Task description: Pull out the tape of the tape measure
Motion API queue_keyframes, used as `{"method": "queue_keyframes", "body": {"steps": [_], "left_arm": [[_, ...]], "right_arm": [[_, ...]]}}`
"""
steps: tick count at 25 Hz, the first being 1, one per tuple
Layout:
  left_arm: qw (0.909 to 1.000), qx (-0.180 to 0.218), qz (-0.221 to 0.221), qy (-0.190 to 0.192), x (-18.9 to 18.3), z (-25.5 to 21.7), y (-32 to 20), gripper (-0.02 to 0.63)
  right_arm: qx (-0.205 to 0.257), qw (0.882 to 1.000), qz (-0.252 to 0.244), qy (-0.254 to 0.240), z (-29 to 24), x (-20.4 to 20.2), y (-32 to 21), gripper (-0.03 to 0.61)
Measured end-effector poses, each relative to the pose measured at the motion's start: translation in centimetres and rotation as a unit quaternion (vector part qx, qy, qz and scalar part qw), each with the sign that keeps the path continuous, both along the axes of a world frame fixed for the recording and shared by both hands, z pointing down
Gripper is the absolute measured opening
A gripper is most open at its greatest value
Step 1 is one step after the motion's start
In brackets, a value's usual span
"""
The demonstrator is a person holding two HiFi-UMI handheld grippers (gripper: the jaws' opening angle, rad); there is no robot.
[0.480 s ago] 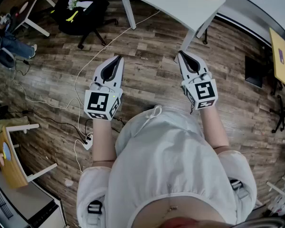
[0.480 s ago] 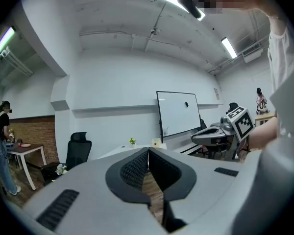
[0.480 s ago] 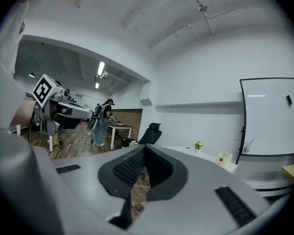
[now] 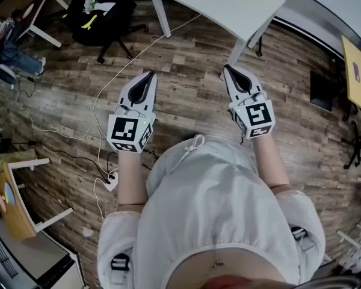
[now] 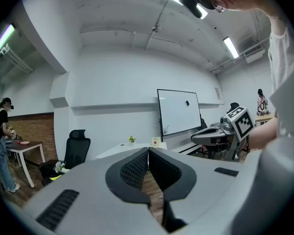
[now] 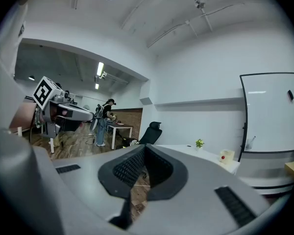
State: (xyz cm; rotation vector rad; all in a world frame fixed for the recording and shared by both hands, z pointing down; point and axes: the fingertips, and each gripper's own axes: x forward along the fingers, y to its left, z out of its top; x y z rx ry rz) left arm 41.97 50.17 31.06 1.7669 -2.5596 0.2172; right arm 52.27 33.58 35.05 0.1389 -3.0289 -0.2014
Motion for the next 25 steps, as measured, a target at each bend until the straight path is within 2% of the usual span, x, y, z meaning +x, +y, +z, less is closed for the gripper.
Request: {"method": "queue_keyframes", "body": {"steps": [3, 5, 6, 7, 8, 9, 11, 14, 18, 25], "left_arm": [[1.0000, 0.002, -0.001, 0.009, -0.7, 0.6, -1.0, 0.020], [0.9995, 0.022, -0.012, 0.018, -1.4, 0.7, -1.6, 0.030], [0.9989, 0.035, -0.025, 0.022, -1.9, 0.7, -1.7, 0.138], [0.9979, 0.044, -0.040, 0.025, -2.6, 0.8, -1.8, 0.305], [0.9969, 0.048, -0.056, 0.027, -3.3, 0.9, -1.8, 0.342], [0.9961, 0.048, -0.070, 0.027, -4.0, 1.1, -1.9, 0.344], [0.9957, 0.039, -0.081, 0.023, -5.1, 1.3, -2.1, 0.347], [0.9968, 0.013, -0.077, 0.019, -6.7, 2.2, -2.6, 0.347], [0.9963, 0.001, -0.079, 0.034, -10.3, 3.7, -2.4, 0.347], [0.9960, 0.002, -0.070, 0.056, -21.4, 5.5, -4.2, 0.346]], "right_arm": [[-0.014, 1.000, -0.012, -0.009, 0.3, -0.5, -0.6, 0.002], [-0.026, 0.999, -0.010, -0.023, 0.3, -0.8, -1.4, 0.004], [-0.030, 0.999, -0.007, -0.026, 0.5, -1.0, -2.0, 0.031], [-0.034, 0.999, -0.005, -0.026, 0.7, -1.3, -2.6, 0.168], [-0.037, 0.999, -0.004, -0.024, 1.0, -1.6, -3.2, 0.340], [-0.038, 0.999, -0.001, -0.021, 1.3, -2.0, -3.9, 0.388], [-0.031, 0.999, 0.008, -0.014, 1.5, -2.9, -5.2, 0.413], [-0.025, 1.000, 0.002, 0.000, 2.0, -5.0, -5.8, 0.413], [-0.020, 1.000, -0.005, 0.013, 2.9, -9.0, -5.7, 0.411], [-0.021, 0.999, 0.012, 0.023, 4.0, -18.6, -7.5, 0.405]]}}
